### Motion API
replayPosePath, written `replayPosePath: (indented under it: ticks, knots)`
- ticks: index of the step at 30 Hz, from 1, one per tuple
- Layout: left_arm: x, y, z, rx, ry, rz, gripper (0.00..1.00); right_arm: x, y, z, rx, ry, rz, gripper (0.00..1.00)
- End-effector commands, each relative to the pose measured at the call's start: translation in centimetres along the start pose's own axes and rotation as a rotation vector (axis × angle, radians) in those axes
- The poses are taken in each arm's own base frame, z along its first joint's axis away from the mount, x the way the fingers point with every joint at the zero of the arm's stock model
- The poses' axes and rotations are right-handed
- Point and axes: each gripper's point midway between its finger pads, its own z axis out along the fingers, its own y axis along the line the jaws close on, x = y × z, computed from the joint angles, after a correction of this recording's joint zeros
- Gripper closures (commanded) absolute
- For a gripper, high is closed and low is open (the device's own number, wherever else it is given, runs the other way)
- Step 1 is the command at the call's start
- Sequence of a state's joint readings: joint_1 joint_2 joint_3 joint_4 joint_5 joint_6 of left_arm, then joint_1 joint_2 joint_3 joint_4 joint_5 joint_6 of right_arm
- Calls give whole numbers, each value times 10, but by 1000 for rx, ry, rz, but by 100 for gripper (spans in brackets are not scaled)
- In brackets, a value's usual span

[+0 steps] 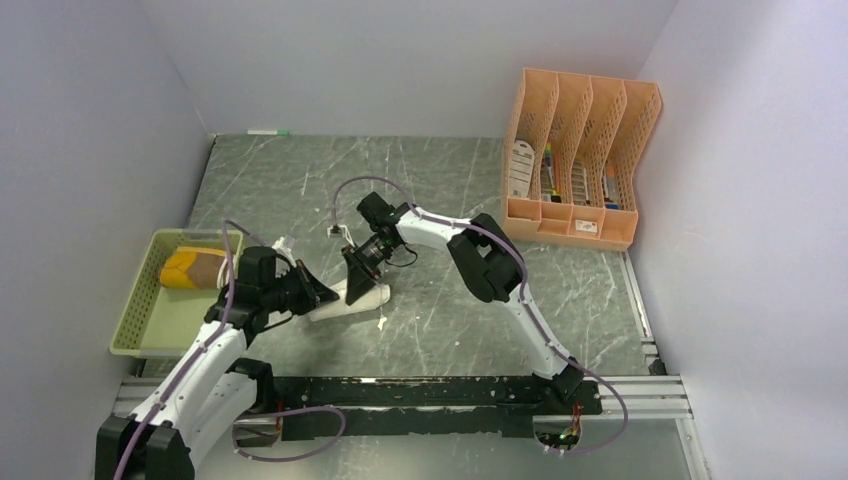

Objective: Roll the towels
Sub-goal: Roll the towel at the center of the board.

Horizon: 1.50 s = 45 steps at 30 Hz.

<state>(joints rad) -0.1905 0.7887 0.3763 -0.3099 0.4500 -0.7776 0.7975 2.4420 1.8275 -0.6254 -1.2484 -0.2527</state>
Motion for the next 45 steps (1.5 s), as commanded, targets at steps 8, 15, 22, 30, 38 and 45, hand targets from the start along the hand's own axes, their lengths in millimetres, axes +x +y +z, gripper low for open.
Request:
replayPosePath:
  ticks: [8,15,22,30,38,45]
  knots:
    - [29,40,20,-82,45,-69,93,14,-37,19,98,62,148,60]
    - [29,70,24,-222,6,-116,93,7,-43,5,223,56,138,0]
    - [24,79,24,-266,-23,-117,93,-35,-76,-119,852,-149,54,0]
    - [13,69,29,-233,-26,-123,93,-83,54,-213,1180,-665,-499,0]
    - [13,57,34,-156,10,-171,93,-34,112,-121,1456,-366,-1103,0]
    - [6,49,29,-126,14,-158,93,14,77,-78,1505,-40,-1292,0]
